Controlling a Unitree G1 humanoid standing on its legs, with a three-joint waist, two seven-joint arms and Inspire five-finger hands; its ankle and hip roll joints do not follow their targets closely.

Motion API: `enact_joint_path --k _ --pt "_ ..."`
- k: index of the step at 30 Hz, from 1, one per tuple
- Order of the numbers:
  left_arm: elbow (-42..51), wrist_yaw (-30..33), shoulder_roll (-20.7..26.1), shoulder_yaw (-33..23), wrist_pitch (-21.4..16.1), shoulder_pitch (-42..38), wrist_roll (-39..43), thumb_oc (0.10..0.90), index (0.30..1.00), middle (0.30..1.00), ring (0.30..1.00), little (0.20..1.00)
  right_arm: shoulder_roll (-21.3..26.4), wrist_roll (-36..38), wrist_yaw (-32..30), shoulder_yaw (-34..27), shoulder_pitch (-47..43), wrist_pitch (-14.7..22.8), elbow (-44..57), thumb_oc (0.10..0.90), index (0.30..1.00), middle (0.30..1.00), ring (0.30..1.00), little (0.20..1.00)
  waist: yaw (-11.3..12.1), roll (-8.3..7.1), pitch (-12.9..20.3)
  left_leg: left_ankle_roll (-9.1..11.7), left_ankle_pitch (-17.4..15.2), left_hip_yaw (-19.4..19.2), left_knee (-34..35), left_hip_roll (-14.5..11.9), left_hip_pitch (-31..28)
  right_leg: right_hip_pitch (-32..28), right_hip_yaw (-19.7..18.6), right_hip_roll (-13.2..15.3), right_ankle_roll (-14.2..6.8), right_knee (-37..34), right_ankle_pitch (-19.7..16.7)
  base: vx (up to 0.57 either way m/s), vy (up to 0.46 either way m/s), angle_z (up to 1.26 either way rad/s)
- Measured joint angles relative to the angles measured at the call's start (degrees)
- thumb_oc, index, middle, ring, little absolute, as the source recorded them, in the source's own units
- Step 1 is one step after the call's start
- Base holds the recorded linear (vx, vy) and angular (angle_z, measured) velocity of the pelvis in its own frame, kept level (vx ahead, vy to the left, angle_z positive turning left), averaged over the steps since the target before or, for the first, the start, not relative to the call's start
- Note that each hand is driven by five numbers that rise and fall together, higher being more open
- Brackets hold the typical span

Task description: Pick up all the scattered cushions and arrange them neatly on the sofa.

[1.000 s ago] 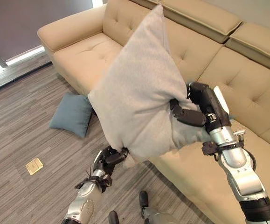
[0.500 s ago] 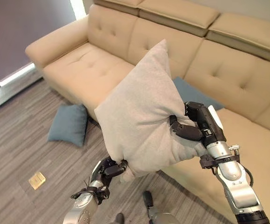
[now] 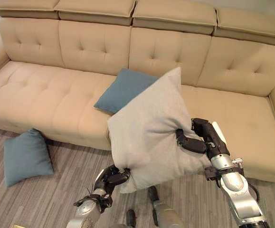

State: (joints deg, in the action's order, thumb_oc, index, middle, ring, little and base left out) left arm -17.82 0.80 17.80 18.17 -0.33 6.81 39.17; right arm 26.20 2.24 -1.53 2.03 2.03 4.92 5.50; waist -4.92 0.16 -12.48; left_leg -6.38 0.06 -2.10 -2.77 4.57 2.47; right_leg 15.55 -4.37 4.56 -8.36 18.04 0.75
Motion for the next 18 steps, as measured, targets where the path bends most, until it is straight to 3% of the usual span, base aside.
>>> enact_joint_path --k 2,3,5,6,7,8,10,12,14,18 --pt "0.1 0.0 0.4 0.0 0.0 -0.1 0.0 0.4 0.3 0.3 0.3 0.3 0.0 -0.5 0.0 0.2 -0.2 0.0 0.0 0.4 0.3 0.3 0.3 0.3 1.0 0.79 -0.4 0.5 0.3 -0.8 0.1 -1.3 0.3 -3.4 1.8 1.3 -1.0 -0.2 3.3 -0.06 -0.105 -0.5" --pt "0.1 0.0 0.6 -0.3 0.0 0.1 0.0 0.4 0.3 0.3 0.3 0.3 0.0 -1.2 -0.1 0.7 -0.4 -0.1 0.0 0.4 0.3 0.3 0.3 0.3 1.7 0.87 -0.4 0.7 0.5 -2.4 0.3 -2.2 0.2 -5.9 5.9 4.1 -0.4 0.2 6.0 -0.04 -0.118 -0.47" --pt "0.2 0.0 0.8 -1.5 0.0 0.5 0.0 0.4 0.3 0.3 0.3 0.3 -0.2 -1.8 0.0 2.3 -1.7 -0.1 0.0 0.4 0.3 0.3 0.3 0.3 4.8 0.7 -0.3 1.4 0.4 -6.3 0.7 -3.9 0.0 -7.5 13.1 8.0 -0.4 -0.5 5.6 -0.05 -0.101 -1.03" --pt "0.5 0.0 1.5 -1.7 0.0 0.7 0.0 0.4 0.3 0.3 0.3 0.3 -0.6 -1.9 0.0 2.5 -1.8 -0.1 0.3 0.4 0.3 0.3 0.3 0.3 5.1 0.12 -0.1 2.5 0.6 -6.6 1.0 -4.1 -0.2 -9.5 12.9 8.6 -0.6 -3.8 3.3 -0.04 -0.208 -0.78" --pt "0.5 0.0 1.6 -2.5 0.0 0.4 0.0 0.4 0.3 0.3 0.3 0.3 -0.9 -2.0 -0.1 2.5 -2.1 -0.1 0.3 0.4 0.3 0.3 0.3 0.3 4.7 -0.04 0.0 4.0 1.5 -6.8 1.8 -4.7 -0.3 -11.3 14.0 7.7 0.4 -7.8 3.5 0.0 -0.225 -0.38" --pt "1.0 0.1 0.7 -3.1 0.0 1.0 0.0 0.4 0.3 0.3 0.3 0.3 -0.9 -2.0 -0.5 2.5 -2.3 -0.5 0.2 0.4 0.3 0.3 0.3 0.3 4.3 0.89 0.1 5.3 2.5 -7.2 3.5 -6.3 -1.1 -11.9 13.9 5.9 1.3 -9.6 2.4 0.0 -0.226 -0.27" --pt "1.2 0.1 -0.3 -3.0 0.0 1.4 0.0 0.4 0.3 0.3 0.3 0.3 -0.3 -2.0 -1.0 2.1 -2.1 -0.5 0.2 0.4 0.3 0.3 0.3 0.3 3.4 1.28 0.3 6.7 3.7 -7.4 5.1 -8.8 -2.7 -12.8 13.3 3.2 2.5 -11.5 1.8 0.02 -0.194 -0.32" --pt "1.2 0.1 -0.8 -3.1 0.0 1.5 0.0 0.4 0.3 0.3 0.3 0.3 -0.3 -2.0 -1.3 1.7 -1.9 -0.6 -0.3 0.4 0.3 0.3 0.3 0.3 3.5 0.45 1.0 6.9 3.7 -8.0 5.3 -9.9 -3.0 -11.8 11.6 1.4 3.6 -11.2 2.4 0.0 -0.295 -0.45" --pt "1.4 0.2 -1.4 -2.8 0.0 1.3 0.0 0.4 0.3 0.3 0.3 0.3 0.0 -1.9 -1.3 1.0 -2.1 -0.6 -0.3 0.4 0.3 0.3 0.3 0.3 3.2 0.58 1.4 7.1 3.6 -8.4 4.9 -11.4 -2.8 -10.8 10.2 -0.4 4.2 -10.9 2.6 -0.02 -0.205 -0.49" --pt "2.8 0.8 -1.6 -2.4 0.0 1.2 0.0 0.4 0.3 0.3 0.3 0.3 0.2 -1.7 -1.7 -0.2 -2.0 -0.6 -0.3 0.4 0.3 0.3 0.3 0.3 1.7 0.59 1.7 7.1 3.7 -8.2 2.8 -12.7 -1.8 -8.5 8.0 -1.7 6.1 -8.1 2.8 0.0 -0.126 -0.35"
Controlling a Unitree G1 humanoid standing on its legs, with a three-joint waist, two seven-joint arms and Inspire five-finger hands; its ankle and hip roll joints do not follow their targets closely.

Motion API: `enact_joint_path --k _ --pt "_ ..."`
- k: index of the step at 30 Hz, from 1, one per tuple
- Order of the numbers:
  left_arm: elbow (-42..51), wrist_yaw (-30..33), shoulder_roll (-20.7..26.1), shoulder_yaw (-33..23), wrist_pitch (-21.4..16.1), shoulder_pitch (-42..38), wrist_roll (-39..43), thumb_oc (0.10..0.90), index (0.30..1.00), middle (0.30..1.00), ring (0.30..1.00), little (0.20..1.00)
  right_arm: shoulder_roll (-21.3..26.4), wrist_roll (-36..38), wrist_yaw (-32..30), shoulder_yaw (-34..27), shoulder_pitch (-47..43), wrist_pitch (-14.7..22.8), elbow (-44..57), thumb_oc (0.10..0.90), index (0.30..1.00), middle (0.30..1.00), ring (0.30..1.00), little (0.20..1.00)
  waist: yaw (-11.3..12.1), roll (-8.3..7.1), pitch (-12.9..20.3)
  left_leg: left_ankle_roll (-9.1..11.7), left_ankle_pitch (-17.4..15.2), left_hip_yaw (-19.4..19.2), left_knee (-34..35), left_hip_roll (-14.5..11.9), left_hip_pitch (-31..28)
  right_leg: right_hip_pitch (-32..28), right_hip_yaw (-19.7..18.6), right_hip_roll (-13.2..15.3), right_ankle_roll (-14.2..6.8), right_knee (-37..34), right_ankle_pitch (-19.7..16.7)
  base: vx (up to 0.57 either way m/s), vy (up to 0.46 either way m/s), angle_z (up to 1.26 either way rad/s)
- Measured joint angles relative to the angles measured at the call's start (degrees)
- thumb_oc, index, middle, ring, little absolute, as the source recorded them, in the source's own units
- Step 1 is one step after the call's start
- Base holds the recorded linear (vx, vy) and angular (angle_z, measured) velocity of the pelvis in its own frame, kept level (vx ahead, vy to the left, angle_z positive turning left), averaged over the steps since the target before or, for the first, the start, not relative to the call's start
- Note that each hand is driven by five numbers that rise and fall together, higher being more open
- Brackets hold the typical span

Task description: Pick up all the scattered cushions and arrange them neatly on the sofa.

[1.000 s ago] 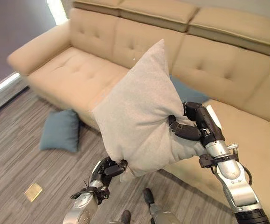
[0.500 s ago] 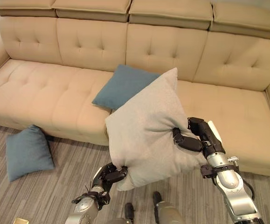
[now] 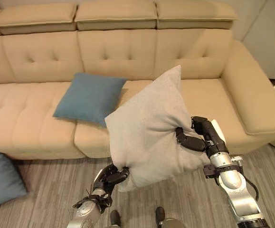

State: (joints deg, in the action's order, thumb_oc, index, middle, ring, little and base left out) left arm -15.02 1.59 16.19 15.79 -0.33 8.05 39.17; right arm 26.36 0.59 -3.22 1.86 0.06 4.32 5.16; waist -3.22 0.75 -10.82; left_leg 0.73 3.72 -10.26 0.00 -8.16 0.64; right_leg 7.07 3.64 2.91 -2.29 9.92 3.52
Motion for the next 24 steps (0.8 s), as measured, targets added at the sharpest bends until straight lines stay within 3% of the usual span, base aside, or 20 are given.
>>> enact_joint_path --k 2,4,5,6,8,9,12,13,16,17,18,19,21,24 --pt "0.1 0.6 -0.6 0.4 0.0 0.0 0.0 0.4 0.3 0.3 0.3 0.3 0.0 0.0 0.0 0.1 0.1 0.0 0.0 0.4 0.3 0.3 0.3 0.3 -0.6 0.24 0.1 -0.2 0.2 2.0 -1.0 0.1 0.0 0.8 -1.5 -0.6 0.3 0.3 0.0 0.02 -0.079 -0.52" --pt "0.0 1.3 -0.4 1.1 0.0 -0.3 0.0 0.4 0.3 0.3 0.3 0.3 0.2 0.2 -0.1 0.3 0.3 0.0 0.0 0.4 0.3 0.3 0.3 0.3 0.3 -0.02 0.1 0.1 -0.2 6.5 -5.0 1.0 1.3 0.5 -4.4 -0.3 1.2 0.6 -0.7 0.07 -0.059 -0.56" --pt "0.0 1.5 0.0 1.5 0.0 -0.5 0.0 0.4 0.3 0.3 0.3 0.3 0.2 0.4 -0.2 0.2 0.7 0.0 0.0 0.4 0.3 0.3 0.3 0.3 -0.1 -0.45 0.1 0.5 -2.0 8.6 -6.8 2.1 2.9 -0.1 -5.5 0.4 1.1 -0.2 -0.8 0.11 -0.024 -0.18" --pt "0.0 1.6 -0.6 1.7 0.0 -0.5 0.0 0.4 0.3 0.3 0.3 0.3 0.6 0.7 -0.6 -0.2 0.8 -0.1 0.0 0.4 0.3 0.3 0.3 0.3 0.0 -0.55 0.1 1.4 -4.0 13.2 -4.0 6.0 3.4 -0.5 -6.4 1.9 0.7 -1.9 -1.8 0.1 -0.009 -0.23" --pt "0.0 1.6 -1.0 2.1 0.0 -0.5 0.0 0.4 0.3 0.3 0.3 0.3 1.6 0.9 -0.8 -0.2 0.8 -0.1 -0.1 0.4 0.3 0.3 0.3 0.3 0.2 0.53 0.6 1.0 -4.3 14.9 -0.9 9.5 4.2 -0.1 -7.5 1.3 0.3 -2.6 -2.2 0.11 0.013 -0.56" --pt "0.1 1.7 -1.2 2.1 -0.1 -0.5 0.0 0.4 0.3 0.3 0.3 0.3 1.6 0.9 -1.1 -0.3 1.0 -0.1 -0.2 0.4 0.3 0.3 0.3 0.3 1.4 1.7 0.6 -1.0 -1.9 19.9 -1.1 11.4 4.5 1.3 -9.4 -1.0 -0.3 -1.8 -2.0 0.15 0.067 -0.87" --pt "-0.2 1.9 1.5 2.1 0.0 -0.3 0.0 0.4 0.3 0.3 0.3 0.3 -0.5 0.9 -0.9 1.0 2.3 -0.1 0.2 0.4 0.3 0.3 0.3 0.3 0.6 -0.25 1.0 -1.4 -1.9 17.4 -1.6 11.9 4.0 1.6 -10.7 -0.6 -1.4 -0.4 -1.3 0.16 0.104 -0.57" --pt "-0.2 1.9 2.0 2.0 0.0 -0.3 0.0 0.4 0.3 0.3 0.3 0.3 -0.8 0.9 -0.9 1.1 2.5 -0.1 0.2 0.4 0.3 0.3 0.3 0.3 0.9 -0.76 1.1 -2.6 -1.9 14.8 -1.5 12.1 3.5 2.3 -11.8 -0.1 -2.0 0.6 -0.9 0.14 0.11 -0.65" --pt "-0.2 1.9 2.5 2.1 0.0 -0.5 0.0 0.4 0.3 0.3 0.3 0.3 -1.3 0.8 -1.0 1.2 2.4 -0.1 0.1 0.4 0.3 0.3 0.3 0.3 0.5 -0.92 1.0 -3.6 -2.4 12.3 -1.6 12.6 2.5 3.1 -10.8 0.9 -3.1 2.7 -1.1 0.13 0.085 -0.56" --pt "-0.2 2.0 3.1 2.1 0.0 -0.5 0.0 0.4 0.3 0.3 0.3 0.3 -1.8 0.7 -0.8 1.5 1.9 -0.5 0.0 0.4 0.3 0.3 0.3 0.3 1.3 -0.93 0.9 -3.8 -2.5 10.3 -1.3 12.2 1.6 5.8 -10.0 0.4 -3.7 7.6 -1.3 0.12 0.061 -0.88" --pt "-0.2 2.0 4.1 2.1 0.0 -0.6 -0.1 0.4 0.3 0.3 0.3 0.3 -2.4 0.7 -1.0 2.1 2.1 -0.5 0.0 0.4 0.3 0.3 0.3 0.3 0.8 -1.11 0.5 -4.7 -3.2 8.4 -1.5 11.5 -0.8 6.9 -7.6 0.2 -6.4 12.7 -1.6 0.13 0.047 -0.85" --pt "-0.2 2.0 4.4 2.1 0.0 -1.2 -0.1 0.4 0.3 0.3 0.3 0.3 -2.4 0.8 -1.1 2.0 2.1 -0.5 0.0 0.4 0.3 0.3 0.3 0.3 0.5 -1.37 0.3 -4.9 -3.6 7.9 -1.5 11.3 -1.6 7.1 -6.5 0.5 -6.9 14.2 -1.3 0.16 0.005 -0.64" --pt "-0.1 2.0 3.7 1.9 0.0 -2.0 -1.0 0.4 0.3 0.3 0.3 0.3 -2.4 0.8 -1.1 1.0 1.9 -0.5 0.0 0.4 0.3 0.3 0.3 0.3 0.6 -1.36 0.3 -5.3 -4.0 5.5 -0.6 11.2 -2.4 8.4 0.3 4.4 -6.0 16.5 0.4 0.17 -0.078 -0.45" --pt "-0.1 1.9 3.9 1.6 -0.1 -2.0 -1.0 0.4 0.3 0.3 0.3 0.3 -2.4 0.8 -0.7 1.6 0.8 -0.4 0.1 0.4 0.3 0.3 0.3 0.3 1.4 -1.23 0.4 -4.5 -4.2 2.9 0.6 10.9 -2.1 8.2 3.3 8.6 -5.1 9.6 0.4 0.16 -0.101 -0.6"
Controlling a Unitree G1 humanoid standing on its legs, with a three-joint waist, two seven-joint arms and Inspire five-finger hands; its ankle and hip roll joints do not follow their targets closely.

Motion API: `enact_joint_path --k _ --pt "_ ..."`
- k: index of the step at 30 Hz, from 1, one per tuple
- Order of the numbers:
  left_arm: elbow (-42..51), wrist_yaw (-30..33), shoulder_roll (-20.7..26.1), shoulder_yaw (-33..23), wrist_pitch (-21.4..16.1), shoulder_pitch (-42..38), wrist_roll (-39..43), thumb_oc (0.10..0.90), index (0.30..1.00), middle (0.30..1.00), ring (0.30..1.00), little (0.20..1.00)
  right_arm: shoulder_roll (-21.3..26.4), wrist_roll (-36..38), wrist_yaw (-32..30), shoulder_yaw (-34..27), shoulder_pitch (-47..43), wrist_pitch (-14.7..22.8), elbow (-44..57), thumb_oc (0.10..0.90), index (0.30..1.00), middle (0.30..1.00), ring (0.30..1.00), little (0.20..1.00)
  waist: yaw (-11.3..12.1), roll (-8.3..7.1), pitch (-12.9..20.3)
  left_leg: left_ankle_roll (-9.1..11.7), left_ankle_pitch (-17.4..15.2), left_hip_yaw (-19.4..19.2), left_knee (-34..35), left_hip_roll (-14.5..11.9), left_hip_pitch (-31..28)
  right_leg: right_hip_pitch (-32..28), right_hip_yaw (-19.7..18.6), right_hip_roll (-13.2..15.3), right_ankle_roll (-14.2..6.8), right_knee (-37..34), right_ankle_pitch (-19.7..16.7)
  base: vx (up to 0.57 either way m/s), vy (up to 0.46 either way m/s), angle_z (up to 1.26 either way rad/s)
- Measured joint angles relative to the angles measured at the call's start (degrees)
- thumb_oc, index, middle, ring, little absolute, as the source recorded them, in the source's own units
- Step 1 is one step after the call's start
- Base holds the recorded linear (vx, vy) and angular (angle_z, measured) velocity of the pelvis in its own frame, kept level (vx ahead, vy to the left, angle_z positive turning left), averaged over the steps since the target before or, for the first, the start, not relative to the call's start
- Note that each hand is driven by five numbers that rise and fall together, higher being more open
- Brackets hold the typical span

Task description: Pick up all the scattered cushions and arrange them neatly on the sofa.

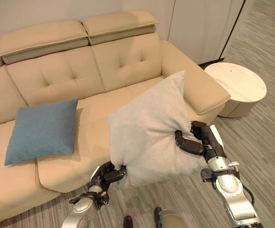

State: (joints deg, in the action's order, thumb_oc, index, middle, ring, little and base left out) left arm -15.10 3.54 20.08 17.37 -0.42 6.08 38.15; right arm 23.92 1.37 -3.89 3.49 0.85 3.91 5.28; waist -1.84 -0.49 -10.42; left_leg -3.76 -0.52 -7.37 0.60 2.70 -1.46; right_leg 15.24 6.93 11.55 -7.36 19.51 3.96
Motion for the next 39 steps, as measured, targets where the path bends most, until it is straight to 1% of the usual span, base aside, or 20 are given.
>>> enact_joint_path --k 2,4,5,6,7,8,10,14,16,19,23,26,28,29,31,32,33,34,37,39 --pt "-0.2 0.0 0.4 0.0 0.0 0.2 0.0 0.4 0.3 0.3 0.3 0.3 0.1 0.0 0.0 0.7 0.1 0.0 -0.3 0.4 0.3 0.3 0.3 0.3 -0.5 0.05 0.0 0.7 -0.2 -0.1 0.5 -0.6 -0.2 -1.6 0.7 1.5 -0.1 -6.0 -1.6 0.29 -0.189 -0.34" --pt "-0.4 0.0 0.4 -0.1 0.0 0.3 0.0 0.4 0.3 0.3 0.3 0.3 0.3 0.0 0.1 0.8 0.0 -0.1 -0.4 0.4 0.3 0.3 0.3 0.3 -0.5 1.09 -0.5 1.5 -0.2 0.1 1.8 -2.7 -0.3 -0.8 0.2 -0.5 -0.5 -10.4 -2.9 0.19 -0.139 -0.19" --pt "-0.4 0.0 0.5 0.0 0.0 0.3 0.0 0.4 0.3 0.3 0.3 0.3 0.2 0.1 0.0 0.6 0.5 -0.1 -0.4 0.4 0.3 0.3 0.3 0.3 -0.6 0.74 -0.5 3.1 0.7 0.2 2.5 -3.3 -0.9 -1.2 0.1 -1.4 -0.2 -14.5 -6.1 0.29 -0.228 0.44" --pt "-0.7 -0.1 -1.1 0.4 0.2 1.4 0.0 0.4 0.3 0.3 0.3 0.3 0.5 0.1 -0.1 -0.1 1.5 -0.5 -1.2 0.4 0.3 0.3 0.3 0.3 -2.0 1.75 -0.2 4.5 0.5 2.2 4.5 -5.5 -4.1 -5.6 0.9 -3.8 2.5 -18.8 -12.5 0.42 -0.456 0.24" --pt "-0.5 -0.1 -2.8 0.5 0.2 2.2 0.0 0.4 0.3 0.3 0.3 0.3 0.7 0.1 -0.2 -0.6 1.5 -0.8 -1.6 0.4 0.3 0.3 0.3 0.3 -1.1 2.84 0.0 4.7 0.7 3.1 4.1 -7.7 -4.8 -7.1 0.9 -6.2 3.4 -19.9 -11.8 0.37 -0.47 0.35" --pt "-0.8 -0.1 -3.6 0.9 0.2 1.6 0.0 0.4 0.3 0.3 0.3 0.3 0.7 0.2 -0.1 -1.6 1.8 -0.7 -1.6 0.4 0.3 0.3 0.3 0.3 -1.6 2.97 -0.1 7.1 0.2 4.5 0.7 -8.6 -2.7 -7.8 2.7 -6.4 4.0 -20.2 -11.3 0.31 -0.468 0.4" --pt "-0.7 -0.3 -5.6 2.1 0.1 -0.4 0.1 0.4 0.3 0.3 0.3 0.3 1.7 1.6 -1.0 -5.7 4.3 -0.7 -0.2 0.4 0.3 0.3 0.3 0.3 -1.9 2.82 -0.1 8.1 0.0 6.5 -9.9 -8.8 3.7 -9.0 6.5 -6.4 6.1 -20.7 -10.6 0.13 -0.249 0.88" --pt "-0.5 -0.3 -5.5 1.8 0.1 -0.7 0.1 0.4 0.3 0.3 0.3 0.3 3.1 1.8 -1.6 -4.1 2.2 -0.7 -0.1 0.4 0.3 0.3 0.3 0.3 -1.7 1.64 -0.6 9.7 1.0 7.6 -24.4 -10.2 10.5 -10.8 7.2 -8.1 10.1 -19.5 -7.4 0.16 -0.151 0.08" --pt "-0.4 -0.3 -5.4 1.7 0.0 -0.8 0.2 0.4 0.3 0.3 0.3 0.3 2.9 2.1 -1.6 -4.2 2.1 -0.7 -0.1 0.4 0.3 0.3 0.3 0.3 -1.7 0.99 -1.0 8.8 0.1 7.7 -25.2 -8.5 12.1 -11.2 7.1 -8.2 10.6 -19.6 -6.8 0.23 -0.047 -0.02" --pt "-0.4 -0.3 -4.5 1.7 0.1 -0.8 0.1 0.4 0.3 0.3 0.3 0.3 2.5 2.3 -1.6 -4.0 2.7 -0.8 -0.1 0.4 0.3 0.3 0.3 0.3 -2.1 0.19 -1.4 7.5 -0.8 3.5 -17.8 -4.9 13.0 -13.6 7.9 -8.3 10.2 -21.5 -6.1 0.28 0.025 0.07" --pt "-0.4 -0.4 -4.6 1.9 0.1 -0.8 0.1 0.4 0.3 0.3 0.3 0.3 2.4 2.3 -2.7 -4.2 3.2 -0.8 -0.3 0.4 0.3 0.3 0.3 0.3 -1.6 -0.29 -1.6 7.4 0.0 0.1 -8.0 -4.7 16.1 -15.5 9.6 -9.7 9.6 -24.0 -5.7 0.22 0.038 0.23" --pt "-0.3 -0.3 -3.9 1.9 0.2 -0.7 0.0 0.4 0.3 0.3 0.3 0.3 1.9 2.3 -2.6 -3.9 3.4 -0.9 -0.3 0.4 0.3 0.3 0.3 0.3 -0.3 -0.11 -1.5 6.9 1.5 0.0 -6.3 -4.7 18.2 -16.5 9.2 -10.7 9.1 -24.2 -4.5 0.32 0.153 -0.13" --pt "-0.3 -0.3 -3.5 2.1 0.3 0.7 0.0 0.4 0.3 0.3 0.3 0.3 1.4 2.2 -2.5 -3.1 3.7 -1.0 -0.3 0.4 0.3 0.3 0.3 0.3 0.4 2.36 -0.6 3.7 3.4 0.9 -3.0 -5.1 14.7 -17.5 7.6 -11.5 7.7 -20.3 -1.1 0.23 0.157 -0.44" --pt "-0.3 -0.3 -3.2 2.0 0.3 0.7 0.0 0.4 0.3 0.3 0.3 0.3 1.0 2.2 -2.5 -2.7 4.1 -1.2 -0.3 0.4 0.3 0.3 0.3 0.3 0.5 2.69 -0.4 2.3 7.4 1.5 -2.3 -4.4 12.4 -18.1 6.6 -10.4 6.1 -16.8 1.9 0.28 0.226 -0.27" --pt "0.1 -0.3 -2.4 1.9 0.3 0.2 -0.1 0.4 0.3 0.3 0.3 0.3 0.4 2.2 -2.5 -2.9 4.4 -1.2 0.4 0.4 0.3 0.3 0.3 0.3 -0.6 1.76 0.0 0.0 5.9 0.9 -2.1 -0.7 10.3 -16.7 5.7 -6.0 3.6 -9.0 6.0 0.3 0.307 0.0" --pt "0.3 -0.3 -2.1 1.8 0.3 -0.8 -0.2 0.4 0.3 0.3 0.3 0.3 0.0 2.2 -2.6 -2.8 3.8 -1.3 0.7 0.4 0.3 0.3 0.3 0.3 -0.5 1.9 -0.1 -1.6 4.7 0.5 -2.2 0.9 8.9 -12.6 3.4 -3.4 1.5 1.7 7.5 0.23 0.241 0.13" --pt "0.2 -0.2 -1.3 1.8 0.3 -1.4 -0.4 0.4 0.3 0.3 0.3 0.3 -0.1 2.2 -2.6 -2.8 4.2 -1.3 1.4 0.4 0.3 0.3 0.3 0.3 -1.0 1.69 -0.2 -2.9 3.8 0.6 -2.1 2.6 6.6 -4.8 1.5 0.4 0.8 21.1 6.2 0.25 0.177 0.26" --pt "0.3 -0.2 0.0 1.8 0.3 -1.6 -1.2 0.4 0.3 0.3 0.3 0.3 -0.5 2.2 -2.5 -2.6 5.1 -1.3 2.4 0.4 0.3 0.3 0.3 0.3 -1.1 0.41 -0.2 -3.5 2.6 1.1 -2.1 4.5 3.9 -0.7 -0.6 3.0 0.3 29.9 6.1 0.27 0.129 0.44" --pt "0.1 -0.2 0.8 0.3 0.1 -1.8 -1.2 0.4 0.3 0.3 0.3 0.3 -2.0 2.2 -1.3 -1.6 5.0 -1.2 3.8 0.4 0.3 0.3 0.3 0.3 -0.4 0.14 -0.4 -3.8 -1.0 3.7 -1.9 4.8 1.6 5.7 -2.3 0.3 0.9 24.6 6.5 0.38 -0.009 0.31" --pt "-0.5 -0.2 0.6 0.1 0.1 -1.7 -1.2 0.4 0.3 0.3 0.3 0.3 -2.0 2.2 -0.4 -1.4 4.6 -1.2 3.9 0.4 0.3 0.3 0.3 0.3 0.0 0.13 -0.4 -2.8 -2.4 4.9 -1.3 4.7 -0.1 6.3 -0.4 -2.2 1.9 12.6 6.7 0.24 -0.085 0.24"
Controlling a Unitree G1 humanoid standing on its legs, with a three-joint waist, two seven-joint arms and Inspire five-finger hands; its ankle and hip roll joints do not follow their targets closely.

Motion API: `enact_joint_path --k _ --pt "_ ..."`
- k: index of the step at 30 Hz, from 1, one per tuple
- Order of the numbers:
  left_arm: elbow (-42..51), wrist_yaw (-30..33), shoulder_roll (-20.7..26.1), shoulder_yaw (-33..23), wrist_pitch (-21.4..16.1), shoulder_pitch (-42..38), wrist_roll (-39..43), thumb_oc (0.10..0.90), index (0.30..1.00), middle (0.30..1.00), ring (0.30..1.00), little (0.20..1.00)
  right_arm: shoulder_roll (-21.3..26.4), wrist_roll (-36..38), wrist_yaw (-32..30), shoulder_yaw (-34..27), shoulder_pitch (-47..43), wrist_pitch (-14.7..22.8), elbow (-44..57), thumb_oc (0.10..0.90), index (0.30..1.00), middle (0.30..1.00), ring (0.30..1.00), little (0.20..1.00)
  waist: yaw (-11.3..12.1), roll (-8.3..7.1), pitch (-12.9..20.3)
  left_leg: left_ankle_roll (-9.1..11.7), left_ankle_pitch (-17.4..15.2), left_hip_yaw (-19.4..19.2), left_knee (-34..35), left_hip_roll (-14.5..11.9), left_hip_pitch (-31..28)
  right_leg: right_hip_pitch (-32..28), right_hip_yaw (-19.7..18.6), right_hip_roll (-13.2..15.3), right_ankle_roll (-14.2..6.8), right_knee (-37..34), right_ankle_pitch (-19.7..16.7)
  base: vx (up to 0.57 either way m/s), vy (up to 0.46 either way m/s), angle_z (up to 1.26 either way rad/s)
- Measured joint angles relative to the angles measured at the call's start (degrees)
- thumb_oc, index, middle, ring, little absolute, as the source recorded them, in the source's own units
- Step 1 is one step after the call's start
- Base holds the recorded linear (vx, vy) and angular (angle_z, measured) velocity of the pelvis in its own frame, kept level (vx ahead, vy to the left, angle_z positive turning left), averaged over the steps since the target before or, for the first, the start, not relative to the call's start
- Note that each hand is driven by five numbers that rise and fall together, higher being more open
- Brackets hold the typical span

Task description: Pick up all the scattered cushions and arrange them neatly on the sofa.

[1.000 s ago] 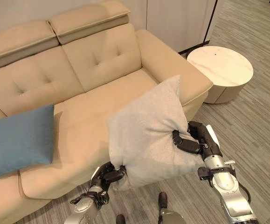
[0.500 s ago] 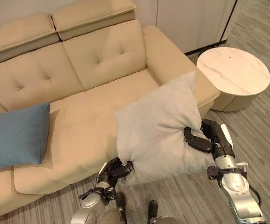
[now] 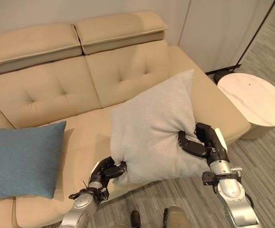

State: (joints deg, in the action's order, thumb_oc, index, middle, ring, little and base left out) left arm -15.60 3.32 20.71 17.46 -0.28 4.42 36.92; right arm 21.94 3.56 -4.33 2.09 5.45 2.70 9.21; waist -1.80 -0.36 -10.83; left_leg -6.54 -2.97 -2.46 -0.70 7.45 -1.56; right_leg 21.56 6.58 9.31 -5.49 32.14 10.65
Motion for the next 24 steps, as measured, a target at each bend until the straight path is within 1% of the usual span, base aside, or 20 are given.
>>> enact_joint_path --k 1,2,3,4,5,6,7,8,9,10,11,12,14,15,16,18,20,22,23,24 --pt "0.0 0.0 -0.1 -0.1 0.0 0.0 0.0 0.4 0.3 0.3 0.3 0.3 0.0 0.0 0.2 0.1 -0.4 0.0 0.0 0.4 0.3 0.3 0.3 0.3 -0.3 -0.04 0.0 0.0 -0.3 0.2 0.1 0.0 -0.4 0.4 -0.2 -1.6 0.9 -7.8 -0.9 0.27 -0.12 0.4" --pt "-0.2 0.0 -0.4 0.0 0.0 -0.1 0.0 0.4 0.3 0.3 0.3 0.3 0.3 0.0 0.2 0.0 -0.5 0.0 -0.1 0.4 0.3 0.3 0.3 0.3 -1.1 -0.19 -0.2 0.3 -0.9 2.2 0.0 0.3 -1.7 2.4 -1.8 -4.4 2.3 -14.6 -4.4 0.32 -0.154 0.58" --pt "-0.5 0.0 -0.8 0.0 0.0 -0.1 0.0 0.4 0.3 0.3 0.3 0.3 0.4 0.0 0.1 0.0 -0.4 0.0 -0.4 0.4 0.3 0.3 0.3 0.3 -1.8 -0.2 -0.2 0.4 -1.0 2.4 -0.2 0.4 -2.2 2.0 -3.3 -5.6 2.0 -18.1 -6.3 0.23 -0.149 0.71" --pt "-1.4 0.0 -1.8 0.1 0.0 0.0 0.0 0.4 0.3 0.3 0.3 0.3 1.1 0.0 0.1 -0.2 -0.4 0.0 -1.6 0.4 0.3 0.3 0.3 0.3 -2.3 0.57 0.1 0.8 -1.3 3.7 -0.1 0.0 -3.4 -0.5 -2.6 -6.2 3.5 -19.4 -10.1 0.21 -0.159 0.42" --pt "-1.7 0.0 -2.2 0.4 0.0 0.0 0.0 0.4 0.3 0.3 0.3 0.3 1.6 0.0 0.1 -0.2 -0.6 0.0 -2.2 0.4 0.3 0.3 0.3 0.3 -2.0 1.05 0.4 1.8 -2.3 4.3 -0.6 -0.5 -3.6 -1.8 -3.6 -7.1 3.9 -21.4 -12.6 0.15 -0.123 0.46" --pt "-1.9 -0.1 -2.0 0.4 0.0 0.0 -0.1 0.4 0.3 0.3 0.3 0.3 2.3 -0.1 0.1 -0.2 -0.7 0.0 -2.3 0.4 0.3 0.3 0.3 0.3 -2.0 0.33 0.6 3.5 -3.3 4.9 -2.4 0.6 -3.8 -6.2 -3.8 -6.4 6.8 -25.5 -19.0 0.22 -0.189 0.28" --pt "-2.0 -0.1 -2.0 0.3 0.0 -0.2 -0.2 0.4 0.3 0.3 0.3 0.3 2.2 -0.3 0.1 -0.3 -1.5 -0.1 -2.9 0.4 0.3 0.3 0.3 0.3 -1.8 -0.63 0.0 5.3 -4.3 4.3 -7.4 1.6 -1.9 -7.8 -4.0 -5.1 6.6 -27.0 -18.1 0.23 -0.202 0.39" --pt "-1.5 -0.2 -2.0 0.0 0.0 0.0 -0.3 0.4 0.3 0.3 0.3 0.3 1.2 -0.5 -0.1 -0.4 -3.0 -0.2 -4.3 0.4 0.3 0.3 0.3 0.3 -1.9 -2.69 -1.3 6.3 -7.1 2.5 -16.5 2.2 3.9 -10.0 -4.5 -2.9 6.9 -28.4 -18.4 0.29 -0.274 0.32" --pt "-1.5 -0.3 -2.3 0.2 0.1 0.1 -0.5 0.4 0.3 0.3 0.3 0.3 1.2 -0.6 -0.1 -0.7 -2.6 -0.3 -4.5 0.4 0.3 0.3 0.3 0.3 -2.1 -2.88 -1.4 6.4 -7.4 2.4 -14.4 0.9 4.0 -11.0 -4.2 -2.6 6.8 -28.6 -18.3 0.19 -0.225 0.58" --pt "-1.4 -0.3 -2.5 0.5 0.1 0.1 -0.9 0.4 0.3 0.3 0.3 0.3 2.0 -0.6 -0.2 -1.2 -1.6 -0.4 -4.5 0.4 0.3 0.3 0.3 0.3 -2.3 -2.4 -1.2 7.2 -6.0 2.8 -7.3 -3.6 3.6 -12.5 -3.3 -3.2 6.1 -28.0 -17.4 0.12 -0.222 0.62" --pt "-1.2 -0.3 -2.8 0.7 0.1 0.1 -0.9 0.4 0.3 0.3 0.3 0.3 2.6 -0.6 -0.2 -1.5 -1.4 -0.4 -4.5 0.4 0.3 0.3 0.3 0.3 -2.3 -1.83 -1.3 8.2 0.4 2.9 -3.6 -7.1 3.8 -13.2 -2.5 -3.9 4.9 -26.9 -16.3 0.05 -0.203 0.4" --pt "-0.9 -0.3 -2.7 1.1 0.1 0.2 -0.9 0.4 0.3 0.3 0.3 0.3 3.2 -0.6 -0.2 -1.5 -2.0 -0.4 -4.6 0.4 0.3 0.3 0.3 0.3 -1.2 -1.38 -1.2 10.1 3.4 5.9 -5.4 -9.5 4.3 -14.5 -2.4 -4.9 3.3 -26.2 -13.6 -0.02 -0.169 0.24" --pt "-0.3 -0.3 -2.5 1.6 0.1 -0.4 -0.9 0.4 0.3 0.3 0.3 0.3 2.7 -0.5 -0.6 -1.7 -2.4 0.3 -4.1 0.4 0.3 0.3 0.3 0.3 -2.4 -1.59 -0.9 10.3 3.2 6.0 -8.8 -8.2 6.6 -15.1 -1.5 -3.7 2.7 -26.3 -12.6 -0.04 -0.11 0.38" --pt "0.1 -0.3 -2.5 1.4 0.0 -0.7 -0.9 0.4 0.3 0.3 0.3 0.3 2.8 -0.4 -1.0 -1.8 -2.5 0.5 -4.1 0.4 0.3 0.3 0.3 0.3 -2.5 -1.92 -1.0 10.2 3.2 6.1 -9.6 -7.7 7.3 -15.1 -1.3 -3.1 2.5 -26.6 -12.5 -0.03 -0.074 0.36" --pt "0.4 -0.3 -2.6 0.8 0.0 -0.8 -0.9 0.4 0.3 0.3 0.3 0.3 2.8 -0.4 -1.1 -1.8 -3.4 0.5 -4.3 0.4 0.3 0.3 0.3 0.3 -2.0 -1.85 -0.9 10.4 3.3 5.9 -9.5 -7.6 7.4 -15.9 -0.6 -2.9 2.3 -27.9 -12.3 -0.04 -0.057 0.3" --pt "0.4 -0.3 -2.6 0.7 0.0 -1.0 -0.9 0.4 0.3 0.3 0.3 0.3 2.8 -0.5 -1.1 -1.8 -3.8 0.5 -4.3 0.4 0.3 0.3 0.3 0.3 -2.0 -1.7 -0.8 10.9 3.8 4.2 -8.0 -8.0 6.4 -17.3 0.4 -2.9 2.3 -28.9 -12.3 -0.04 -0.038 0.33" --pt "0.4 -0.3 -2.6 0.8 0.0 -1.0 -0.9 0.4 0.3 0.3 0.3 0.3 2.8 -0.4 -1.1 -1.8 -3.8 0.5 -4.3 0.4 0.3 0.3 0.3 0.3 -2.0 -1.66 -0.8 10.7 4.0 2.7 -7.0 -8.6 5.7 -18.1 1.2 -3.1 2.3 -29.2 -12.2 -0.02 0.043 0.25" --pt "0.4 -0.3 -2.6 0.7 0.0 -1.1 -0.9 0.4 0.3 0.3 0.3 0.3 2.8 -0.5 -1.0 -2.0 -4.0 0.5 -4.2 0.4 0.3 0.3 0.3 0.3 -2.2 -1.61 -0.8 10.4 4.7 1.1 -4.5 -8.6 4.2 -19.2 2.3 -2.9 2.2 -29.8 -12.0 -0.02 0.117 0.2" --pt "0.4 -0.3 -2.6 0.9 0.0 -1.0 -0.9 0.4 0.3 0.3 0.3 0.3 2.8 -0.5 -1.0 -2.2 -3.9 0.5 -4.2 0.4 0.3 0.3 0.3 0.3 -2.4 -1.37 -0.6 10.2 5.4 0.6 -2.7 -8.5 3.2 -19.9 2.9 -3.0 2.2 -30.4 -12.0 -0.02 0.079 0.24" --pt "0.5 -0.3 -2.7 1.4 0.0 -1.1 -0.9 0.4 0.3 0.3 0.3 0.3 2.8 -0.5 -1.1 -2.6 -3.8 0.5 -4.3 0.4 0.3 0.3 0.3 0.3 -2.9 -0.72 -0.3 10.0 5.6 -0.4 -0.5 -8.6 2.1 -20.2 3.4 -3.1 2.2 -30.7 -12.0 -0.07 0.115 0.31"
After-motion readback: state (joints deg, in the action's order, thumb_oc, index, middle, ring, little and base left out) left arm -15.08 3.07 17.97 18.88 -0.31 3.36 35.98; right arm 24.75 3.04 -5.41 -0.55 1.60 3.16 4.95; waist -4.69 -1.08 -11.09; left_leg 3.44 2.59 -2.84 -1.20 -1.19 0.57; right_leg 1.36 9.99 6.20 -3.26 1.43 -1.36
